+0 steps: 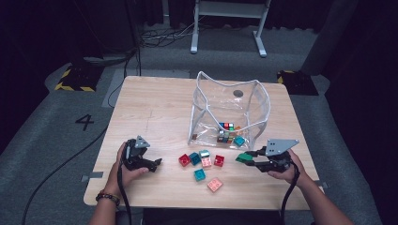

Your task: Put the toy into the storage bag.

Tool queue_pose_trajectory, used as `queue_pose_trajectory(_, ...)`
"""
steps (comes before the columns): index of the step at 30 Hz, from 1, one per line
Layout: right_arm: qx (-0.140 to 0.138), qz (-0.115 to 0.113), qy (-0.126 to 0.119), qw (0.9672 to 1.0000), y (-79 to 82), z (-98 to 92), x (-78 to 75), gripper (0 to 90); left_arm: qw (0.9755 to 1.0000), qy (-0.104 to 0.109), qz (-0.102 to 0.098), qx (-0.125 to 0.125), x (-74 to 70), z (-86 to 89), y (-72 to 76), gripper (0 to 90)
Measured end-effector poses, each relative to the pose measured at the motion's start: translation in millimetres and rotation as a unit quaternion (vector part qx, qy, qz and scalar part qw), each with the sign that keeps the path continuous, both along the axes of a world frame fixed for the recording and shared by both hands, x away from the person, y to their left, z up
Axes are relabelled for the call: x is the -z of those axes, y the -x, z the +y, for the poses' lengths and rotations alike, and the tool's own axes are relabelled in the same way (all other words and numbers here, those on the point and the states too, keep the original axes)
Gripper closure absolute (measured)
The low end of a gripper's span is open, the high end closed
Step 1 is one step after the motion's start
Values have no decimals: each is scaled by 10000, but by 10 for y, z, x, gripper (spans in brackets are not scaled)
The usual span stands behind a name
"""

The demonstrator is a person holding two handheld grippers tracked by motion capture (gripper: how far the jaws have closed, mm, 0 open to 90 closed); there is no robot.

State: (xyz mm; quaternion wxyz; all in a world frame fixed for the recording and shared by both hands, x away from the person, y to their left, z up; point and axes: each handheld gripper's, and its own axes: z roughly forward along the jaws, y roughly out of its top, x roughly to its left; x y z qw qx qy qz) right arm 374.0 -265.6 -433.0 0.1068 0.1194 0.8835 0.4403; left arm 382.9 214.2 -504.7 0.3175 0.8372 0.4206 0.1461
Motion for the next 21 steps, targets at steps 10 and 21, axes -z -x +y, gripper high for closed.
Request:
queue_pose_trajectory(10,154,-94,-156,9997,-17,-167,-177,671,10000,20,-1,-16,4,-3,4,4)
queue_pose_trajectory(21,320,-363,-423,9979,28,-352,-533,671,10000,19,-2,-18,4,-3,4,4)
